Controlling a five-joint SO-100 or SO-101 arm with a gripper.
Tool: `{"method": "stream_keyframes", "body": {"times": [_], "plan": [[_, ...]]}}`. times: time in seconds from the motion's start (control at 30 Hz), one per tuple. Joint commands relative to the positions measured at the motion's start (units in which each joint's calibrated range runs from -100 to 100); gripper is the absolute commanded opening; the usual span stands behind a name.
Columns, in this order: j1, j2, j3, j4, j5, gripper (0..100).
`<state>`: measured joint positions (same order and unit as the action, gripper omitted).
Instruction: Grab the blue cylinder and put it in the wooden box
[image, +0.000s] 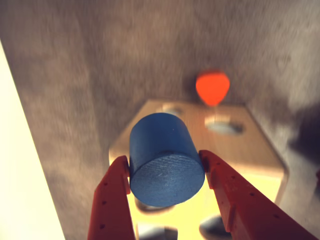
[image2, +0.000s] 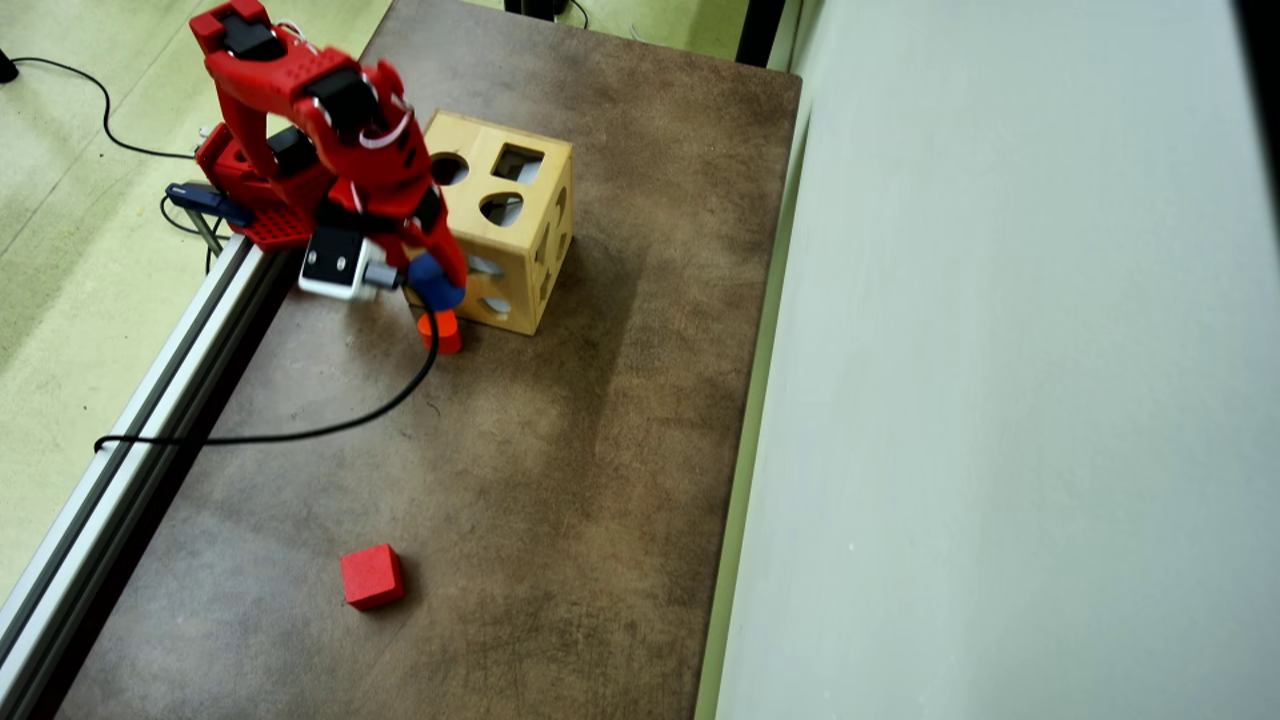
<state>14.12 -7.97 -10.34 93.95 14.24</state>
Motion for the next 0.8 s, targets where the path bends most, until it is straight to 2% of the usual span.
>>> {"method": "stream_keyframes", "body": {"times": [0.0, 0.2, 0.37, 0.77], "plan": [[-5.5, -6.3, -2.8, 3.2, -2.6, 17], [-10.3, -10.3, -1.7, 4.1, -5.8, 17], [-10.8, -11.6, -1.4, 4.2, -7.3, 17], [-16.9, -18.1, 11.9, 4.2, -10.5, 17]]}}
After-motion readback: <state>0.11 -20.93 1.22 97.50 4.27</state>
